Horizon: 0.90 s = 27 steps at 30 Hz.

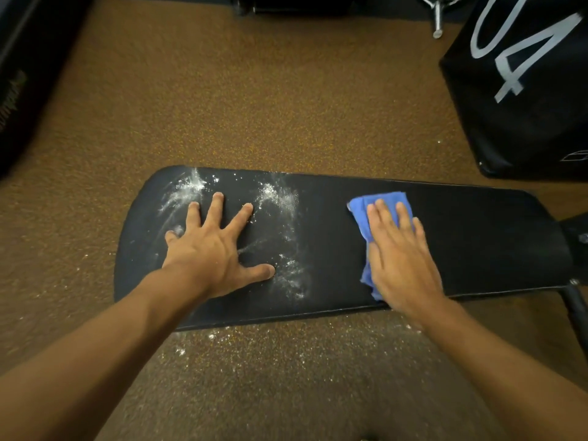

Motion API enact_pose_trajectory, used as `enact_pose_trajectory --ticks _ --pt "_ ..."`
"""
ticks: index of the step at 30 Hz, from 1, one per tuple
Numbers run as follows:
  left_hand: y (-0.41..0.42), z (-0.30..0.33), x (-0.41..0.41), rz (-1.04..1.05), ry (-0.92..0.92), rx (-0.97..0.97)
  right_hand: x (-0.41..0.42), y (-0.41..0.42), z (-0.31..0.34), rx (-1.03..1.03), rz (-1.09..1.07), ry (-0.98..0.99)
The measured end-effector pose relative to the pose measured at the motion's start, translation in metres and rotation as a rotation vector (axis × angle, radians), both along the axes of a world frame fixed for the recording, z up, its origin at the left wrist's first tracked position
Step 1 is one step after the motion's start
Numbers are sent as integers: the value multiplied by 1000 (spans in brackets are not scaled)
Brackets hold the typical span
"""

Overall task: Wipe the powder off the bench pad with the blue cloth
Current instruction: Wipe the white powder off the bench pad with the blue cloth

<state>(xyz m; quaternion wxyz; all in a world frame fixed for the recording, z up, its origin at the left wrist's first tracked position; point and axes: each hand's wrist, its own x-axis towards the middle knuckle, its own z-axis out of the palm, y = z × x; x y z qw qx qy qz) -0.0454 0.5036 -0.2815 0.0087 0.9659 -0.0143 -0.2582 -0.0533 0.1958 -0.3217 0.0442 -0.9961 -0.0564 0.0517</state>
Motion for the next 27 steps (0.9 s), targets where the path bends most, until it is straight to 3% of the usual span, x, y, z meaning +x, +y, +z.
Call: enact_pose_trajectory --ticks 2,7,10,13,16,18,21,24,27 --pt "-1 -1 0 5 2 1 -1 35 1 13 -34 -29" --pt "0 1 0 12 -2 -5 -58 14 4 17 361 18" --pt "-1 1 0 12 5 9 -32 -23 -2 -11 123 -16" --pt "-2 0 1 11 12 5 -14 20 -3 20 -97 -61" --pt "0 -1 -1 21 -6 -3 -48 64 -4 50 180 -32" --pt "0 1 -1 24 0 -9 -59 47 -2 30 343 -10" --pt "-1 2 0 12 8 -1 -36 2 -5 -16 189 -32" --pt "-2 1 0 7 7 2 -7 22 -4 -15 -62 -54" --pt "-1 -1 0 19 -2 -11 -26 81 -2 34 84 -56"
